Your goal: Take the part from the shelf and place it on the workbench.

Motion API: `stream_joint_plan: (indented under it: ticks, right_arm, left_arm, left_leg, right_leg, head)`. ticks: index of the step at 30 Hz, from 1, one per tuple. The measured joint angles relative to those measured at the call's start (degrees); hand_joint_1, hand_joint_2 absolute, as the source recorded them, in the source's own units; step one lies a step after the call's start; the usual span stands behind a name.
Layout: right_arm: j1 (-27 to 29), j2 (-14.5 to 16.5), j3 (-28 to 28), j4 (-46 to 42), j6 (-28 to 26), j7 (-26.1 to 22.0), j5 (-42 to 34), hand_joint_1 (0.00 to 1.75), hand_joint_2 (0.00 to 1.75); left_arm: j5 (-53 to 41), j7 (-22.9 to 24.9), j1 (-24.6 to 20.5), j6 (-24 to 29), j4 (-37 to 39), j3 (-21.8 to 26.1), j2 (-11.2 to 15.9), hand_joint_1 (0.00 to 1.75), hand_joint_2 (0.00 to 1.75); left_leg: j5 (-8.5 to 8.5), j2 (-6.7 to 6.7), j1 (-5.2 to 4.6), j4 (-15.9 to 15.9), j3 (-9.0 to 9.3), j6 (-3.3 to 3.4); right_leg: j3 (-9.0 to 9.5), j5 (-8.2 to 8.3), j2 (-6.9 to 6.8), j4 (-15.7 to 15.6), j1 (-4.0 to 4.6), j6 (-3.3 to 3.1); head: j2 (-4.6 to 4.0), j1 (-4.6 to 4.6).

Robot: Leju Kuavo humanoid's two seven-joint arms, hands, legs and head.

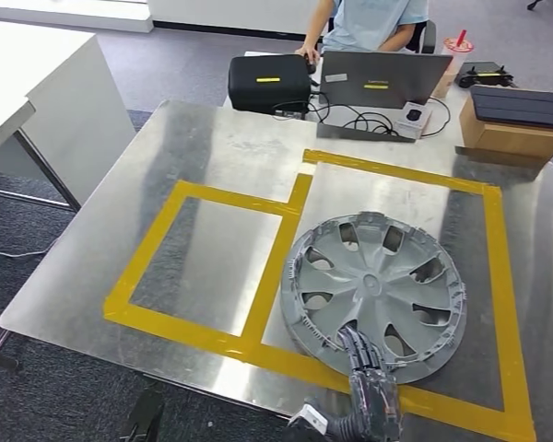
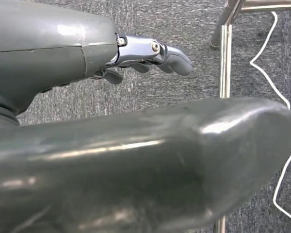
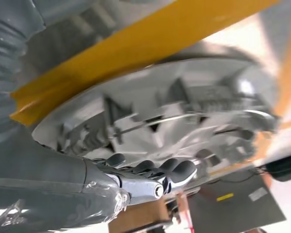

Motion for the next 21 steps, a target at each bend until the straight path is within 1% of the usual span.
stream_joint_plan:
  ticks: [1,2,3,4,6,7,8,9,10,11,12,13,14,16,17,18,19,20,21]
  right_arm:
    - [0.06,-0.17,0.75,-0.92,-0.31,-0.54,-1.52,0.0,0.0]
    - [0.05,-0.41,1.31,-1.72,-0.6,-0.94,-2.56,0.0,0.0]
    - [0.02,-0.68,1.73,-2.37,-0.82,-1.16,-3.24,0.0,0.0]
    - [-0.03,-0.91,2.04,-2.86,-0.97,-1.3,-3.67,0.0,0.0]
    - [-0.11,-1.29,2.47,-3.44,-1.06,-1.42,-3.95,0.0,0.0]
    - [-0.13,-1.45,2.61,-3.62,-1.09,-1.46,-4.07,0.0,0.0]
    - [-0.15,-1.6,2.76,-3.76,-1.15,-1.55,-4.32,0.0,0.0]
    - [-0.18,-1.74,2.92,-3.88,-1.26,-1.7,-4.72,0.0,0.0]
    - [-0.23,-1.87,3.1,-4.02,-1.46,-1.91,-5.21,0.0,0.0]
    - [-0.34,-2.0,3.3,-4.16,-1.75,-2.13,-5.69,0.0,0.0]
    - [-0.45,-2.1,3.54,-4.31,-2.07,-2.33,-6.16,0.0,0.0]
    - [-0.56,-2.18,3.75,-4.47,-2.44,-2.51,-6.58,0.0,0.0]
    - [-0.7,-2.25,3.95,-4.55,-2.74,-2.68,-6.98,0.0,0.0]
    - [-0.9,-2.32,4.27,-4.67,-3.24,-3.17,-7.91,0.0,0.0]
    - [-1.03,-2.33,4.44,-4.71,-3.45,-3.48,-8.41,0.0,0.0]
    - [-1.16,-2.33,4.61,-4.79,-3.76,-3.89,-9.01,0.0,0.0]
    - [-1.3,-2.33,4.79,-4.91,-4.12,-4.35,-9.67,0.0,0.0]
    - [-1.4,-2.33,4.94,-5.07,-4.46,-4.86,-10.41,0.0,0.0]
    - [-1.45,-2.33,5.04,-5.23,-4.83,-5.41,-11.2,0.0,0.0]
  left_arm:
    - [0.16,-0.08,0.01,-0.02,0.0,0.11,-0.04,0.0,0.0]
    - [0.32,-0.15,-0.02,-0.05,0.0,0.21,-0.07,0.0,0.0]
    - [0.42,-0.21,-0.03,-0.08,0.0,0.31,-0.11,0.0,0.0]
    - [0.47,-0.24,-0.02,-0.11,0.0,0.41,-0.16,0.0,0.0]
    - [0.49,-0.27,0.11,-0.16,0.0,0.63,-0.18,0.0,0.0]
    - [0.5,-0.27,0.19,-0.17,0.0,0.73,-0.2,0.0,0.0]
    - [0.52,-0.27,0.25,-0.18,0.0,0.79,-0.2,0.0,0.0]
    - [0.55,-0.29,0.28,-0.18,0.0,0.84,-0.2,0.0,0.0]
    - [0.58,-0.31,0.28,-0.18,0.0,0.89,-0.22,0.0,0.0]
    - [0.62,-0.37,0.28,-0.18,-0.01,0.96,-0.21,0.0,0.0]
    - [0.68,-0.44,0.28,-0.16,-0.01,1.04,-0.21,0.0,0.0]
    - [0.76,-0.51,0.28,-0.14,-0.01,1.12,-0.21,0.0,0.0]
    - [0.85,-0.59,0.28,-0.1,-0.01,1.18,-0.2,0.0,0.0]
    - [1.02,-0.67,0.31,-0.01,0.0,1.25,-0.2,0.0,0.0]
    - [1.08,-0.69,0.34,0.04,0.0,1.28,-0.2,0.0,0.0]
    - [1.13,-0.71,0.38,0.09,0.0,1.33,-0.2,0.0,0.0]
    - [1.22,-0.74,0.4,0.15,0.0,1.4,-0.2,0.0,0.0]
    - [1.35,-0.78,0.4,0.21,0.0,1.5,-0.21,0.0,0.0]
    - [1.48,-0.82,0.4,0.28,0.0,1.61,-0.21,0.0,0.0]
  left_leg:
    - [0.34,0.02,0.15,-0.22,0.0,0.2]
    - [0.7,0.05,0.34,-0.45,-0.04,0.42]
    - [1.06,0.08,0.58,-0.67,-0.15,0.61]
    - [1.36,0.11,0.81,-0.82,-0.31,0.74]
    - [1.7,0.16,0.93,-0.76,-0.85,0.79]
    - [1.91,0.19,0.99,-0.7,-1.11,0.7]
    - [2.11,0.21,1.08,-0.61,-1.37,0.57]
    - [2.3,0.22,1.24,-0.47,-1.63,0.41]
    - [2.37,0.17,1.43,-0.3,-1.88,0.19]
    - [2.42,0.1,1.57,-0.09,-2.11,-0.11]
    - [2.48,0.02,1.64,0.09,-2.32,-0.47]
    - [2.59,-0.07,1.64,0.29,-2.47,-0.88]
    - [2.77,-0.15,1.59,0.42,-2.61,-1.31]
    - [3.17,-0.28,1.66,0.52,-2.88,-2.12]
    - [2.8,-0.29,1.74,0.79,-3.19,-2.46]
    - [1.5,-0.28,1.79,1.9,-3.81,-2.7]
    - [-0.65,-0.26,1.81,4.15,-4.79,-2.86]
    - [-3.46,-0.23,1.78,7.61,-6.1,-2.94]
    - [-6.13,-0.24,1.73,11.62,-7.42,-2.96]
  right_leg:
    - [-0.1,0.03,0.0,-0.04,-0.01,0.18]
    - [-0.41,-0.57,0.01,0.39,0.02,0.39]
    - [-1.08,-1.97,0.01,1.88,0.05,0.6]
    - [-2.19,-4.13,0.01,4.66,0.02,0.82]
    - [-4.98,-9.16,-0.02,12.83,-0.15,1.29]
    - [-5.83,-10.71,-0.03,16.01,-0.24,1.5]
    - [-5.68,-11.21,-0.03,17.23,-0.29,1.67]
    - [-4.18,-10.61,-0.05,15.82,-0.37,1.84]
    - [-1.57,-9.32,-0.09,12.29,-0.5,2.04]
    - [1.42,-8.39,-0.11,7.74,-0.65,2.27]
    - [3.9,-7.47,0.09,4.18,-0.67,2.18]
    - [5.38,-7.13,0.29,1.95,-0.68,1.94]
    - [5.83,-7.18,0.53,1.23,-0.58,1.51]
    - [5.29,-6.77,0.74,1.57,-0.43,0.37]
    - [4.9,-6.51,0.7,1.6,-0.41,-0.21]
    - [4.42,-6.11,0.62,1.53,-0.42,-0.82]
    - [3.84,-5.64,0.53,1.44,-0.43,-1.35]
    - [3.15,-5.14,0.45,1.44,-0.34,-1.69]
    - [2.41,-4.61,0.38,1.45,-0.21,-1.89]
  head:
    - [0.0,-0.02]
    - [0.0,0.04]
    - [0.0,0.19]
    - [0.0,0.38]
    - [0.0,0.7]
    - [0.0,0.72]
    - [0.0,0.72]
    - [0.0,0.71]
    - [0.0,0.71]
    - [0.0,0.74]
    - [0.0,0.76]
    - [0.0,0.77]
    - [0.0,0.75]
    - [0.0,0.72]
    - [0.0,0.68]
    - [0.0,0.62]
    - [0.0,0.51]
    - [0.0,0.36]
    - [0.0,0.26]
